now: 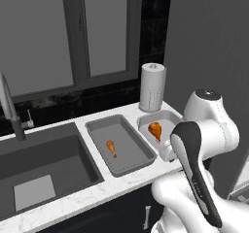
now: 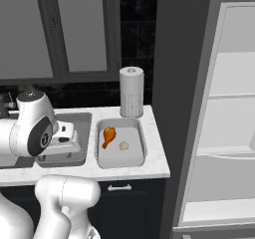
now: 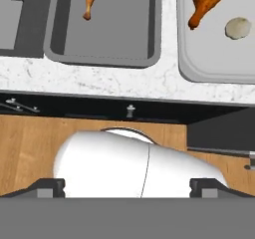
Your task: Place one garlic and one chicken drumstick in each tupperware on the nearby counter, to pack two identical lunches.
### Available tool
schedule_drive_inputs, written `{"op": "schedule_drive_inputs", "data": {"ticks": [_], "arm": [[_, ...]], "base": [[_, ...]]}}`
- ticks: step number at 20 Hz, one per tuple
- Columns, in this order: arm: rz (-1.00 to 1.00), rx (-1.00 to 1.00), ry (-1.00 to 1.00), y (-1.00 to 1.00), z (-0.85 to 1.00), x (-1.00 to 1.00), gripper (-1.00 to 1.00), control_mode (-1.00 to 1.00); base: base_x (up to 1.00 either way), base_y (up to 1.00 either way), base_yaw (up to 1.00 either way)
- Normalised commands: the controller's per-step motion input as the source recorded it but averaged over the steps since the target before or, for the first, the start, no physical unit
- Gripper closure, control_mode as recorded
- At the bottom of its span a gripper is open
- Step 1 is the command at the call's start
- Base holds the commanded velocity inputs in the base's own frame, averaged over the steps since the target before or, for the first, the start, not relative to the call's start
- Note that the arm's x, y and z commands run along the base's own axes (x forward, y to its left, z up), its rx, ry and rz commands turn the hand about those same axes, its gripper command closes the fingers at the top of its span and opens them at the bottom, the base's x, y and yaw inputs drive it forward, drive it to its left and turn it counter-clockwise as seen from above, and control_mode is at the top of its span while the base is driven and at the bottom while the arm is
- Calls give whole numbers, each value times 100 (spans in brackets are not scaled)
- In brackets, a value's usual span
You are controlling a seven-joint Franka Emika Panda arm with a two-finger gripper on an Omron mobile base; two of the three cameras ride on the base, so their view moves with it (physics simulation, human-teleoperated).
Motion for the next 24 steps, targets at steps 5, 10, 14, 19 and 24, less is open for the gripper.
{"op": "schedule_drive_inputs", "data": {"ticks": [5,10,14,19,24], "arm": [[-8,4,-9,-26,0,-74,-100,100],[0,0,0,0,0,0,-100,100],[0,0,0,0,0,0,-100,100],[0,0,0,0,0,0,-100,100],[0,0,0,0,0,0,-100,100]], "base": [[-20,-10,-4],[-80,-49,-16],[-29,-53,-19],[17,-86,-21],[-36,-100,-3]]}}
